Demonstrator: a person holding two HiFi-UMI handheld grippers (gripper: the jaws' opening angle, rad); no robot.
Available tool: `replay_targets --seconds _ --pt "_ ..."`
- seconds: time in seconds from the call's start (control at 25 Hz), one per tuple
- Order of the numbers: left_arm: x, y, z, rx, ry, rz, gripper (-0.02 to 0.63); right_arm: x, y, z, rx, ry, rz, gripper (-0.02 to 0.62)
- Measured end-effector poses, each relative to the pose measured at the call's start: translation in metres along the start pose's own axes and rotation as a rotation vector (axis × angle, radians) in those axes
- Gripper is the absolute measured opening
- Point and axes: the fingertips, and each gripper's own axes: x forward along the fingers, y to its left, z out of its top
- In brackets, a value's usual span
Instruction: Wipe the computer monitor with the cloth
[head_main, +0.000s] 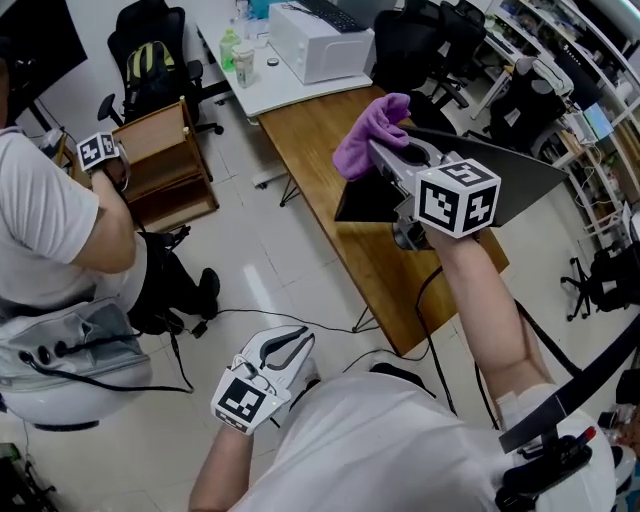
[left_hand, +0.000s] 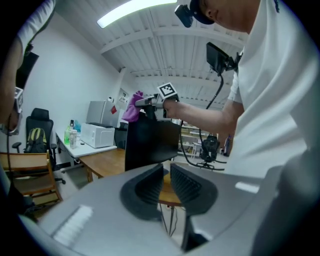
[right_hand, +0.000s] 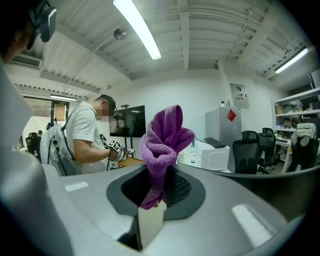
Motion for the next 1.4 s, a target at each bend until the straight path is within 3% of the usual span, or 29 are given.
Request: replay_targets --seconds 0.2,0.36,0.6,0.96,1.16,1.4 --pt "0.005 0.002 0.002 -0.033 0.013 0.033 0.064 -0.023 0.023 -0.005 0.016 -0.036 0.110 0.051" --pt "0.031 -0.012 0.024 0.022 0.064 -0.054 0.064 -0.101 -0.006 -0.036 0.067 -0.041 0.010 0.051" --pt "0.080 -0.057 0.044 0.090 0.072 -0.112 0.064 -0.226 -0.045 -0.093 0.084 -0.058 -0.130 0.051" --pt "0.152 -0.179 0.066 0.158 0.052 -0.226 0.064 -0.401 -0.079 -0.167 0.108 -0.042 -0.302 0.051" --pt "0.166 -0.232 0.058 0.143 0.060 -0.245 0.064 -0.458 -0.086 -0.197 0.107 -0.023 -0.332 0.051" --pt "0.165 -0.256 0.053 0.159 0.083 -0.235 0.064 -0.474 -0.082 -0.204 0.110 -0.032 -0.312 0.051"
